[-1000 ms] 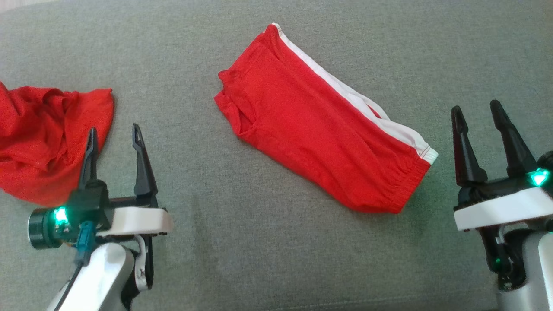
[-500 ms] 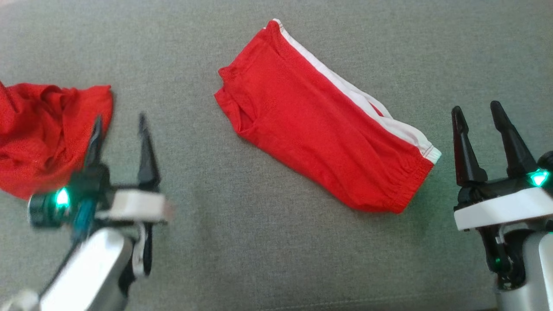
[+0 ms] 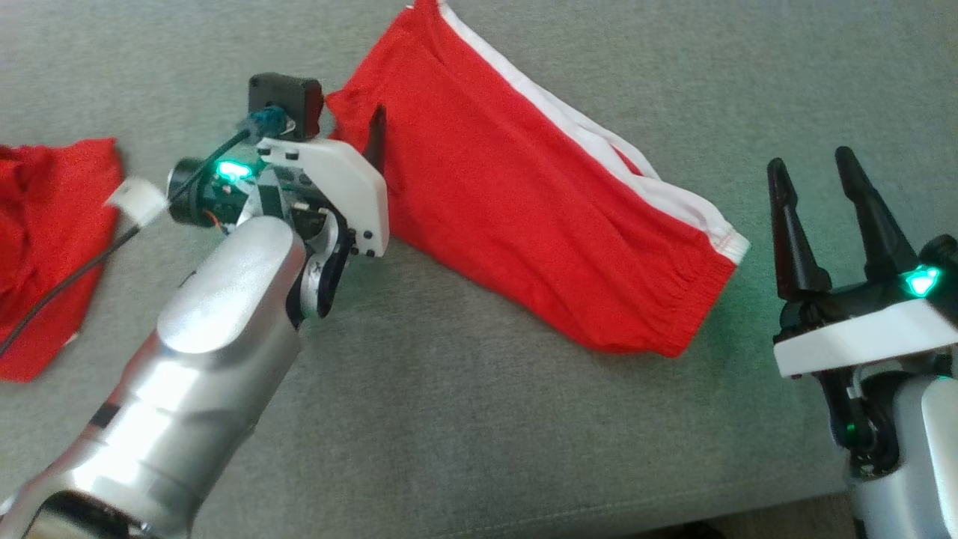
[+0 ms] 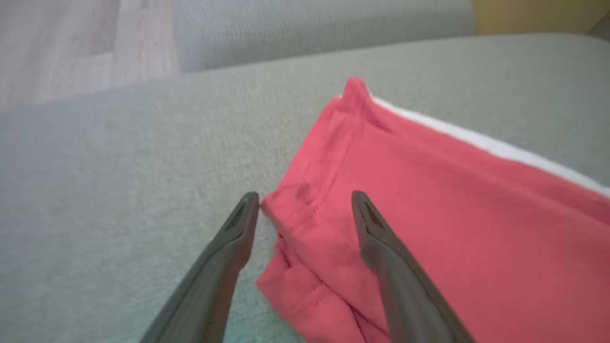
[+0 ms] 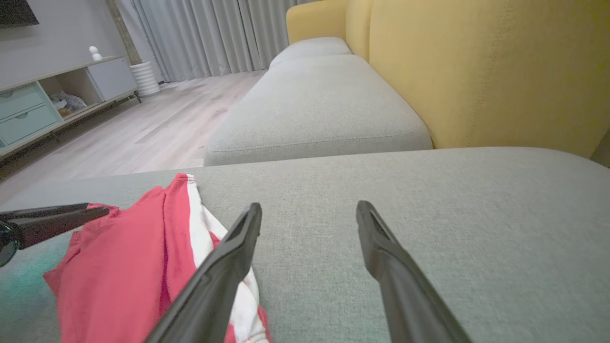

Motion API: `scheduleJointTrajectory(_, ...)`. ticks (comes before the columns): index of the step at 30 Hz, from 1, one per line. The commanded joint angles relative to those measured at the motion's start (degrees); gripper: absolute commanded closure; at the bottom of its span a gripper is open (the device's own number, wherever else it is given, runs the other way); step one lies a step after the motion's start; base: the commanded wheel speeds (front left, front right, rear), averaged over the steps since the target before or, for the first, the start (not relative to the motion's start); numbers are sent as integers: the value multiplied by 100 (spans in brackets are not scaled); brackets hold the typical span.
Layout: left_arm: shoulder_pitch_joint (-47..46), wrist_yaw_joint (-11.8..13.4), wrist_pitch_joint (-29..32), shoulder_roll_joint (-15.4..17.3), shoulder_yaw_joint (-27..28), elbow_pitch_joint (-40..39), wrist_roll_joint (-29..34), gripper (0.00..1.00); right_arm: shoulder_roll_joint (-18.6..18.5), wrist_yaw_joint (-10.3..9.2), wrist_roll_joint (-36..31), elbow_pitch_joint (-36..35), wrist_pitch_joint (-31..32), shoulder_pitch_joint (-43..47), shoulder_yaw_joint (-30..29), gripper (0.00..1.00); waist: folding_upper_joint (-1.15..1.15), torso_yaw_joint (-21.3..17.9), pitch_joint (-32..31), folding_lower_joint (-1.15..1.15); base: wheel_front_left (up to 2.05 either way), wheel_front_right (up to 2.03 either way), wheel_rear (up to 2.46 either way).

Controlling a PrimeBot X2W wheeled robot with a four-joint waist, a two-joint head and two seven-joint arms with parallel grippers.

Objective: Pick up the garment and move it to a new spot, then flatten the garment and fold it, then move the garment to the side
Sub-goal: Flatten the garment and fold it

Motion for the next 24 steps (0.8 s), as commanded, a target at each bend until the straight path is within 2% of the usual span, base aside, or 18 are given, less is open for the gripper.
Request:
scheduleJointTrajectory(1, -216, -55, 94, 79, 172, 85, -45, 0, -64, -4, 46, -157, -39, -68, 104, 0, 0, -76, 54, -1, 0, 0, 0)
scheduleJointTrajectory(5, -400, -258, 347, -122, 86, 904, -171, 0, -44, -4, 76, -74, -35, -40, 85, 0, 0, -103, 41, -1, 0, 0, 0)
scheduleJointTrajectory(10, -453, -498, 617, -347, -109, 1504, -232, 0, -37, -4, 123, -32, 26, -10, 57, 0, 0, -42, -7, -1, 0, 0, 0)
scheduleJointTrajectory(11, -451, -573, 687, -390, -150, 1580, -255, 35, -39, -4, 120, -37, 35, -15, 55, 0, 0, -28, -16, -1, 0, 0, 0)
scheduleJointTrajectory(12, -459, -639, 766, -422, -226, 1652, -237, 100, -39, -4, 117, -43, 45, -17, 43, 0, 0, -10, -24, -1, 0, 0, 0)
scheduleJointTrajectory(16, -514, -835, 965, -490, -530, 1800, -84, 100, -46, -4, 109, -63, 78, -19, -8, 0, 0, 58, -53, -1, 0, 0, 0)
scheduleJointTrajectory(24, -252, -558, 97, -291, -229, 1429, -147, 100, 23, -4, 73, -20, 116, 128, -80, 0, 0, 218, -304, -1, 0, 0, 0)
